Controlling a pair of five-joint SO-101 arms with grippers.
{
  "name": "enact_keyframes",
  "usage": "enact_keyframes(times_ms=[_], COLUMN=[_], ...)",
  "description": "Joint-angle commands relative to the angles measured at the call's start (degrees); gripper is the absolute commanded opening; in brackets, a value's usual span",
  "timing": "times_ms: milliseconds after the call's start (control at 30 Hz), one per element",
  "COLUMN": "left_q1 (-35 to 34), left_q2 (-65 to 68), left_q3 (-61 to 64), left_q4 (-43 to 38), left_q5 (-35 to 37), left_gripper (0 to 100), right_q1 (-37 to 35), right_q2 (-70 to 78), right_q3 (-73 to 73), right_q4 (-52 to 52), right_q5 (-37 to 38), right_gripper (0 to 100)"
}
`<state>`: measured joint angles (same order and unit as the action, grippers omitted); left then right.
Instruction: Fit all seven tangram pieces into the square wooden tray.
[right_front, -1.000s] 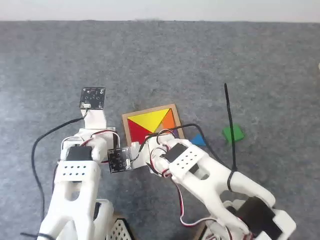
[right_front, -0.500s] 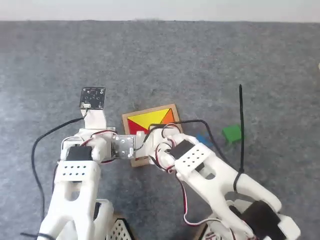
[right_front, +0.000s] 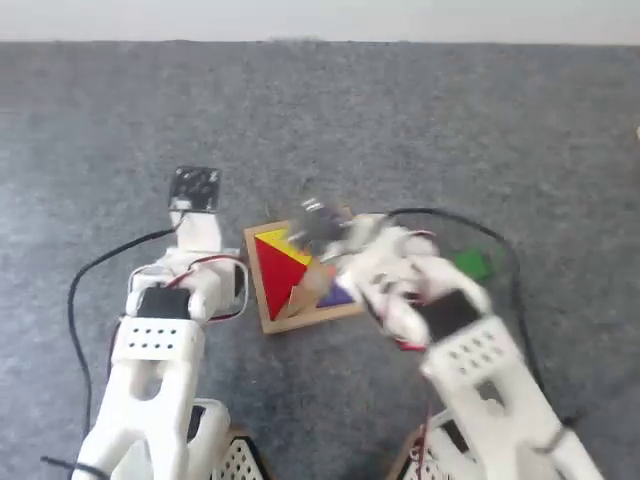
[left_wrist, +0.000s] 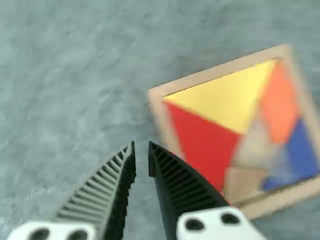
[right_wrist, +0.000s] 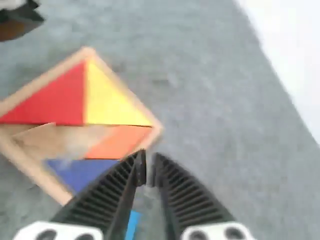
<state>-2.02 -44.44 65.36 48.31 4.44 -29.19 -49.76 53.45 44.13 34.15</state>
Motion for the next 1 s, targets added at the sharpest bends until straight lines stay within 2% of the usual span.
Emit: enact_keyframes(times_ms=[0,100,167,267,433,700,867,967], left_q1=[8.97,12.57,17.32,24.35,24.53,24.44,24.53,24.44], left_q2=[0.62,8.44,13.45,19.25,28.48,29.63,29.71,29.63], left_q3=[-11.30,-15.25,-15.78,-14.46,-13.58,-14.73,-14.73,-15.69], left_q4=[5.80,6.33,8.26,6.86,2.02,5.19,7.91,10.11], left_q5=[2.99,5.63,5.36,3.34,3.34,2.73,-2.90,-3.69], left_gripper=[5,6,5,3,7,5,5,5], right_q1=[6.20,11.03,12.97,14.11,13.76,14.11,14.11,14.20], right_q2=[-1.54,2.33,5.23,10.15,16.66,18.77,19.03,18.95], right_q3=[0.35,0.35,0.35,0.44,0.09,0.09,0.09,0.09], right_q4=[1.27,1.01,0.13,-1.80,-5.41,-8.04,-8.13,-8.22], right_q5=[-9.14,-14.51,-16.09,-16.53,-16.35,-16.26,-16.26,-16.26], right_gripper=[1.7,1.3,1.3,1.3,1.3,1.5,1.5,1.5])
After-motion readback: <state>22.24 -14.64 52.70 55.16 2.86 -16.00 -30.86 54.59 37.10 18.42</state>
